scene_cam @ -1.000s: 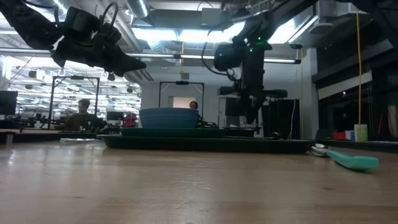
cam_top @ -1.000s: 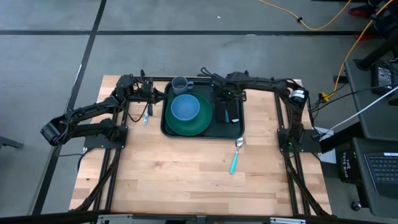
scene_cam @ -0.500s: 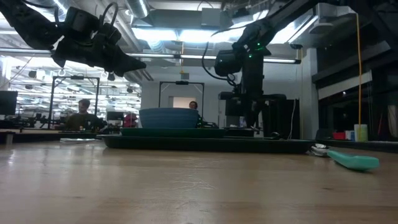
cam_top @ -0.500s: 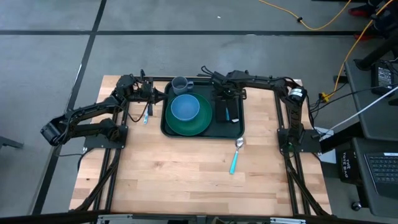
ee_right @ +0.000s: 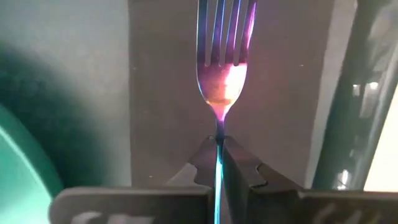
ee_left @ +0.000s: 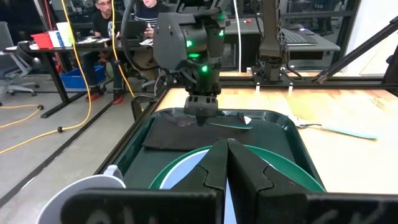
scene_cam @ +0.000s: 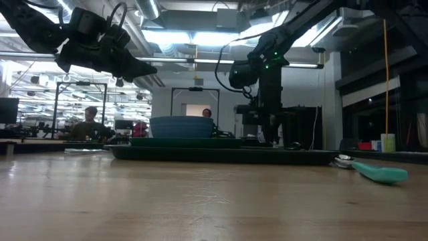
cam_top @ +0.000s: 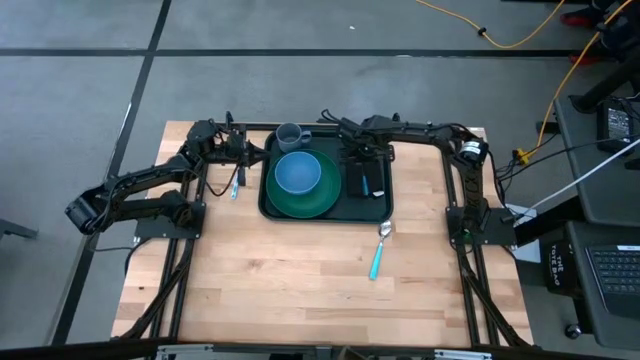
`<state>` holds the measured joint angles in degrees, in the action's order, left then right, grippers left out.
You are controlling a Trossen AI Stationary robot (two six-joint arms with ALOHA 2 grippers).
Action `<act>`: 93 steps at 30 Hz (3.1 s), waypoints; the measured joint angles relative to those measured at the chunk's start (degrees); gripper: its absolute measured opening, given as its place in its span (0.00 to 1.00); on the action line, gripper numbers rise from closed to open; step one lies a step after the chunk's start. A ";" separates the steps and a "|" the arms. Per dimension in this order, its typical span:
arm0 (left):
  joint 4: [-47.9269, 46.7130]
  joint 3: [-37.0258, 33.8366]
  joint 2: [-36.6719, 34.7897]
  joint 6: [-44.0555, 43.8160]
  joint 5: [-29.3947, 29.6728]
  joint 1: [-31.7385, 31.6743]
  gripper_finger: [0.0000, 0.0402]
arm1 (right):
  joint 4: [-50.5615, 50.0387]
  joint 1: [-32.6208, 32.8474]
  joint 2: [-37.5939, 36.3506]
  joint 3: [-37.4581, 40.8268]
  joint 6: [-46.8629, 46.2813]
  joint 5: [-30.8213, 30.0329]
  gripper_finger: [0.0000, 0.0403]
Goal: Set up tray
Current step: Put the blue fork on the black table napkin on the black tray
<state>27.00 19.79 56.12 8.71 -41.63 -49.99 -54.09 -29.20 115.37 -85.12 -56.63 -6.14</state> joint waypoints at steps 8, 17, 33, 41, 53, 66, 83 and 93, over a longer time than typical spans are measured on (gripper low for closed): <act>0.00 0.00 0.00 0.00 0.01 0.01 0.01 | 0.31 -1.15 0.00 -0.02 1.47 0.21 0.04; 0.00 0.00 0.00 -0.01 0.00 0.00 0.01 | 0.80 -1.07 0.00 -0.02 2.72 0.23 0.04; -0.17 0.00 0.00 -0.02 0.00 -0.01 0.01 | 2.56 -1.07 0.00 0.26 1.32 0.23 0.05; -0.20 0.00 0.00 -0.02 0.00 -0.01 0.01 | 2.47 -1.07 0.00 0.26 1.25 -0.27 0.06; -0.22 0.00 0.00 -0.66 0.00 0.01 0.01 | 2.44 -1.04 0.00 0.27 1.19 -1.68 0.06; -0.22 0.00 0.00 -0.63 0.00 -0.01 0.01 | 2.48 -1.04 0.00 0.28 1.18 -1.87 0.06; -1.55 0.00 0.00 -0.48 0.00 0.01 0.01 | 2.47 -1.07 0.00 0.28 1.34 -2.29 0.06; -1.55 0.00 0.00 -0.48 0.00 -0.01 0.01 | 2.47 -1.07 0.00 0.28 1.56 -2.38 0.06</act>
<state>25.45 19.79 56.12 8.23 -41.63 -50.00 -51.62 -30.26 115.37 -84.84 -55.07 -8.52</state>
